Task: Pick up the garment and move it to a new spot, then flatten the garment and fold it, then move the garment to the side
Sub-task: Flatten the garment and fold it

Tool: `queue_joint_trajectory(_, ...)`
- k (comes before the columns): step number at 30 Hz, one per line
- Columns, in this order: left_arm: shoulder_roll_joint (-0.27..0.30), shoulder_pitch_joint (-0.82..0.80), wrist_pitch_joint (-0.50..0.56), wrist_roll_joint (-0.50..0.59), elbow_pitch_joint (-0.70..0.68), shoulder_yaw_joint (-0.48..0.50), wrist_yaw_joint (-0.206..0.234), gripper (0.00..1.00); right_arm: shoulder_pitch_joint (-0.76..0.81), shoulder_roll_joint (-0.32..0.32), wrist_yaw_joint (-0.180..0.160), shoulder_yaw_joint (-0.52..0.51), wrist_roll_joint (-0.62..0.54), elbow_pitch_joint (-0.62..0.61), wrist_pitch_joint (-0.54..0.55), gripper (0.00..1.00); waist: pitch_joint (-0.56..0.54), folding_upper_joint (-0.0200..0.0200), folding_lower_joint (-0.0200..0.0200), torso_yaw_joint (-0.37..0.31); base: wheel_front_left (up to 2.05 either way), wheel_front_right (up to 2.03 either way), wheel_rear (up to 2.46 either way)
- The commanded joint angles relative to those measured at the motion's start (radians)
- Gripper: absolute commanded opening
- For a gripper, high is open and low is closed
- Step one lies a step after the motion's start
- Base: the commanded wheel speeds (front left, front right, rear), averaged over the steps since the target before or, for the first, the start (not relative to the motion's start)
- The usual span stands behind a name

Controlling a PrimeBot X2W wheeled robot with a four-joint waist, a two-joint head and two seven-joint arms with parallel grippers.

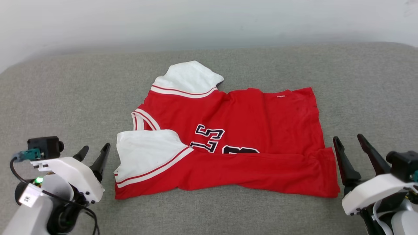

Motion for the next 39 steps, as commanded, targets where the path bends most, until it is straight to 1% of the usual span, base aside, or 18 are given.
queue_joint_trajectory(1, 0.03, 0.016, 0.058, -0.014, -0.042, -0.005, 0.007, 1.0, 0.027, 0.013, -0.001, -0.013, -0.018, -0.027, 0.009, 1.0, -0.015, 0.0, 0.0, -0.01, 0.0, 0.0, 0.0)
queue_joint_trajectory(7, 0.132, 0.055, 0.294, -0.073, -0.172, -0.027, 0.011, 1.0, 0.084, 0.055, -0.001, -0.039, -0.039, -0.106, 0.053, 1.0, -0.021, 0.0, 0.0, -0.034, 0.0, 0.0, 0.0)
queue_joint_trajectory(9, 0.156, 0.066, 0.359, -0.092, -0.203, -0.031, 0.026, 1.0, 0.09, 0.066, -0.001, -0.04, -0.044, -0.123, 0.063, 1.0, -0.015, 0.0, 0.0, -0.045, 0.0, 0.0, 0.0)
queue_joint_trajectory(12, 0.172, 0.082, 0.434, -0.112, -0.229, -0.041, 0.056, 1.0, 0.095, 0.079, -0.001, -0.036, -0.047, -0.138, 0.072, 1.0, 0.001, 0.0, 0.0, -0.064, 0.0, 0.0, 0.0)
queue_joint_trajectory(14, 0.172, 0.083, 0.462, -0.119, -0.234, -0.045, 0.076, 1.0, 0.087, 0.087, -0.001, -0.03, -0.046, -0.147, 0.072, 1.0, 0.019, 0.0, 0.0, -0.077, 0.0, 0.0, 0.0)
queue_joint_trajectory(17, 0.164, 0.084, 0.482, -0.122, -0.226, -0.058, 0.087, 1.0, 0.077, 0.092, -0.001, -0.025, -0.041, -0.146, 0.072, 1.0, 0.035, 0.0, 0.0, -0.088, 0.0, 0.0, 0.0)
queue_joint_trajectory(18, 0.157, 0.085, 0.489, -0.125, -0.218, -0.061, 0.095, 1.0, 0.071, 0.094, -0.001, -0.024, -0.038, -0.144, 0.072, 1.0, 0.043, 0.0, 0.0, -0.093, 0.0, 0.0, 0.0)
queue_joint_trajectory(19, 0.167, 0.084, 0.497, -0.108, -0.207, -0.071, 0.099, 1.0, 0.067, 0.095, -0.001, -0.023, -0.036, -0.142, 0.072, 1.0, 0.051, 0.0, 0.0, -0.098, 0.0, 0.0, 0.0)
queue_joint_trajectory(23, 0.161, 0.077, 0.529, -0.097, -0.159, -0.1, 0.114, 1.0, 0.055, 0.1, -0.001, -0.023, -0.028, -0.134, 0.068, 1.0, 0.076, 0.0, 0.0, -0.112, 0.0, 0.0, 0.0)
queue_joint_trajectory(25, 0.152, 0.08, 0.545, -0.094, -0.131, -0.12, 0.114, 1.0, 0.055, 0.102, -0.001, -0.025, -0.022, -0.128, 0.069, 1.0, 0.084, 0.0, 0.0, -0.116, 0.0, 0.0, 0.0)
queue_joint_trajectory(27, 0.124, 0.096, 0.574, -0.111, -0.096, -0.148, 0.106, 1.0, 0.052, 0.1, -0.001, -0.026, -0.018, -0.121, 0.069, 1.0, 0.089, 0.0, 0.0, -0.12, 0.0, 0.0, 0.0)
queue_joint_trajectory(28, 0.113, 0.103, 0.584, -0.121, -0.09, -0.158, 0.103, 0.49, 0.05, 0.1, -0.001, -0.027, -0.015, -0.119, 0.07, 1.0, 0.091, 0.0, 0.0, -0.12, 0.0, 0.0, 0.0)
queue_joint_trajectory(29, 0.113, 0.103, 0.584, -0.121, -0.09, -0.158, 0.103, 0.49, 0.05, 0.1, -0.001, -0.027, -0.015, -0.119, 0.07, 1.0, 0.091, 0.0, 0.0, -0.12, 0.0, 0.0, 0.0)
queue_joint_trajectory(30, 0.101, 0.109, 0.591, -0.13, -0.086, -0.166, 0.098, 0.21, 0.047, 0.098, -0.001, -0.028, -0.013, -0.118, 0.071, 1.0, 0.091, 0.0, 0.0, -0.12, 0.0, 0.0, 0.0)
queue_joint_trajectory(31, 0.091, 0.115, 0.598, -0.14, -0.083, -0.172, 0.092, 0.0, 0.046, 0.096, -0.001, -0.029, -0.012, -0.117, 0.072, 1.0, 0.091, 0.0, 0.0, -0.121, 0.0, 0.0, 0.0)
queue_joint_trajectory(33, 0.081, 0.12, 0.593, -0.149, -0.083, -0.177, 0.083, 0.0, 0.047, 0.089, -0.001, -0.036, -0.007, -0.118, 0.078, 1.0, 0.088, 0.0, 0.0, -0.118, 0.0, 0.0, 0.0)
queue_joint_trajectory(36, 0.095, 0.111, 0.561, -0.135, -0.093, -0.164, 0.075, 0.0, 0.049, 0.08, -0.001, -0.047, 0.006, -0.119, 0.1, 1.0, 0.081, 0.0, 0.0, -0.11, 0.0, 0.0, 0.0)
queue_joint_trajectory(39, 0.107, 0.095, 0.52, -0.124, -0.124, -0.139, 0.071, 0.0, 0.054, 0.072, -0.001, -0.064, 0.029, -0.121, 0.147, 1.0, 0.072, 0.0, 0.0, -0.102, 0.0, 0.0, 0.0)
